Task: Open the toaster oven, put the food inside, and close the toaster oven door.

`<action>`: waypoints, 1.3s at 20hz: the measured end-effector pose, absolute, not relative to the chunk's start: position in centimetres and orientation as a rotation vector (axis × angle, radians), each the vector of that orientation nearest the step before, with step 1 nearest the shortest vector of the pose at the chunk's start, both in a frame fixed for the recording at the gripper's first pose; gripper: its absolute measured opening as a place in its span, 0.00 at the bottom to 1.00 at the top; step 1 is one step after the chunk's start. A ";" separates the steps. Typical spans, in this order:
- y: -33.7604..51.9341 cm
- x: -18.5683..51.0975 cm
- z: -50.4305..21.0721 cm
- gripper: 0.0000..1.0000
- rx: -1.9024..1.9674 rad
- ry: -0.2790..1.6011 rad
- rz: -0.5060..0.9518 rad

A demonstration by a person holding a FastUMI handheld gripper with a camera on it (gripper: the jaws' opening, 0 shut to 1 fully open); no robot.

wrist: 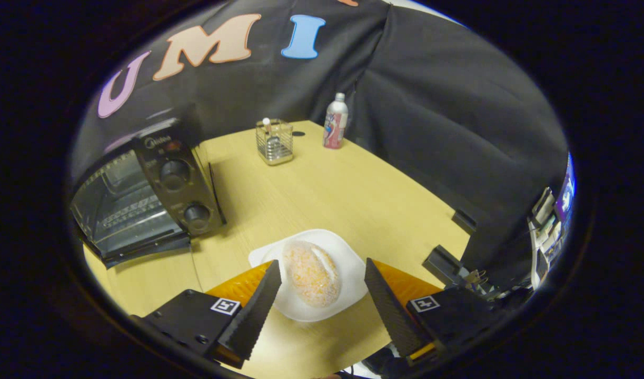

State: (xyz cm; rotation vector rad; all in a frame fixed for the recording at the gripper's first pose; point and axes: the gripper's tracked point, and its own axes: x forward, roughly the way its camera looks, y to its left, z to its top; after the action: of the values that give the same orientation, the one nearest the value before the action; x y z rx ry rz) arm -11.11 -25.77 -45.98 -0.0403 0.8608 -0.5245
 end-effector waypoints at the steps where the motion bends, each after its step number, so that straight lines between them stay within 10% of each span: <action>1: -26.1 -11.1 -46.5 1.00 -0.035 0.871 -0.523; 13: -25.6 -11.9 -51.5 0.99 -0.009 0.992 -0.459; 19: -25.6 -11.8 -51.9 0.63 0.070 0.993 -0.479; 26: -24.6 -9.3 -49.0 0.63 0.121 0.893 -0.479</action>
State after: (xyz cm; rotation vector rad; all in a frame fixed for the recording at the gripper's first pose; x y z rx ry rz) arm -9.32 -24.62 -48.99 0.1210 0.8931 -0.4788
